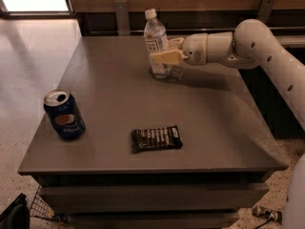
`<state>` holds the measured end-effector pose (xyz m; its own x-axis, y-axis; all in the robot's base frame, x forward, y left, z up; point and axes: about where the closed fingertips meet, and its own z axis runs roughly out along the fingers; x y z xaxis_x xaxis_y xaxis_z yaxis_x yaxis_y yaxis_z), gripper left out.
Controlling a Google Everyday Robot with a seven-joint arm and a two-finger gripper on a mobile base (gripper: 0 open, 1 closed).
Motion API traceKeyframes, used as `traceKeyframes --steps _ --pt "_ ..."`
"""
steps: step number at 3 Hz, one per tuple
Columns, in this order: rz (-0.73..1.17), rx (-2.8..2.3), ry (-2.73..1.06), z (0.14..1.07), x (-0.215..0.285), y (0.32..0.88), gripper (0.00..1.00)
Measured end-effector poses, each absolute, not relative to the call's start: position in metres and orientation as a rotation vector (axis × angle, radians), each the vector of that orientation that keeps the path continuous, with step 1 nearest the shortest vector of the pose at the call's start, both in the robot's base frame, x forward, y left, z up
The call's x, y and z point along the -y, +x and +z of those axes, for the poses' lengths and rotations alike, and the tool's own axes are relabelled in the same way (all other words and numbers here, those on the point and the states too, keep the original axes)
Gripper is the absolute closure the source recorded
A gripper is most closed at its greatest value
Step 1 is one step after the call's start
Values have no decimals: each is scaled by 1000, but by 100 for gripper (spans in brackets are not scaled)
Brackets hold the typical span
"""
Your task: Place blue plastic bottle upright
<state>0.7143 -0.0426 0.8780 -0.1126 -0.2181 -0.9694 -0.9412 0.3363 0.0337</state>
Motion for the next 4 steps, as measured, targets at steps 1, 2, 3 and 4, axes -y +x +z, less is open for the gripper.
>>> traceKeyframes --steps 1,2,3,4 --pt "885 -1576 -1080 879 43 714 100" --pt "885 -1576 -1080 879 42 714 82" --pt "885 -1576 -1080 879 42 714 58" --pt "885 -1576 -1080 879 42 714 35"
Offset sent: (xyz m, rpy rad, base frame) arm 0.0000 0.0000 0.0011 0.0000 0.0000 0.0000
